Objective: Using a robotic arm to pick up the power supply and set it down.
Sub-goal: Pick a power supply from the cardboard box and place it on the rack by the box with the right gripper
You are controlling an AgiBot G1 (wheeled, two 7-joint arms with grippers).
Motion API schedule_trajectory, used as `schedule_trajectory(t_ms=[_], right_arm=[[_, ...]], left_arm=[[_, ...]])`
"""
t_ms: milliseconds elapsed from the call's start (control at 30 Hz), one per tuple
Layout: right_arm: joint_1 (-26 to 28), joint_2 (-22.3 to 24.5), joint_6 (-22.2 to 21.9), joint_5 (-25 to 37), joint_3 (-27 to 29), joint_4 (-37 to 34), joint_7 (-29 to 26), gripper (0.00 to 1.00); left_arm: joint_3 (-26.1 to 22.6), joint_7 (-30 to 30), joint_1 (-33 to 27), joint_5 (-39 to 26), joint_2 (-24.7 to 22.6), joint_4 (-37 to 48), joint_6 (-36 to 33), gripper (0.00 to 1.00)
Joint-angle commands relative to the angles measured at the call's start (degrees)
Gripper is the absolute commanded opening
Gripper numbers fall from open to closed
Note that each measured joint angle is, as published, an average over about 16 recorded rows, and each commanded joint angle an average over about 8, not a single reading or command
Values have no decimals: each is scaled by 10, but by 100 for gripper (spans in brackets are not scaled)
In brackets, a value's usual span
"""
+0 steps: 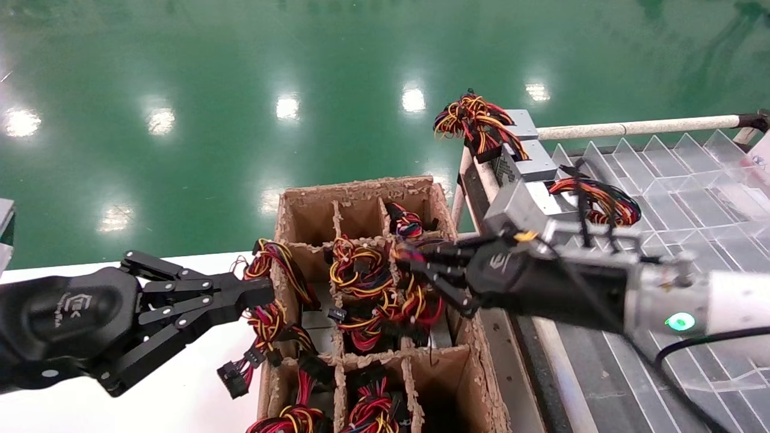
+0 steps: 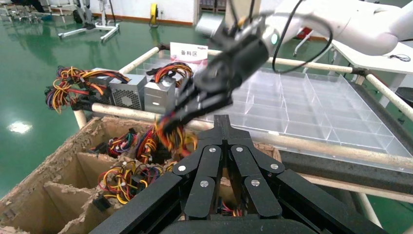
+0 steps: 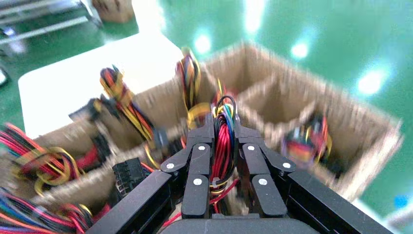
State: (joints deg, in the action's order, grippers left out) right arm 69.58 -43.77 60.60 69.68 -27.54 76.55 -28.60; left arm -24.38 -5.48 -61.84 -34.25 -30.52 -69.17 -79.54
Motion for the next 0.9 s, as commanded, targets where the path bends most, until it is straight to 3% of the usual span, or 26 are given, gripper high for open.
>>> schedule_trajectory(t_ms=[33,367,600,900], right_arm=[[3,6,10,-19,11,2,12,0],[30,39,59,-118,76,4,69,0],[80,89,119,-179,126,6,94,0],[126,174,154,-181,163,6,103,0]], left_arm=[[0,0,0,0,0,0,0,0],[0,0,0,0,0,0,0,0],[0,0,0,0,0,0,0,0],[0,0,0,0,0,0,0,0]])
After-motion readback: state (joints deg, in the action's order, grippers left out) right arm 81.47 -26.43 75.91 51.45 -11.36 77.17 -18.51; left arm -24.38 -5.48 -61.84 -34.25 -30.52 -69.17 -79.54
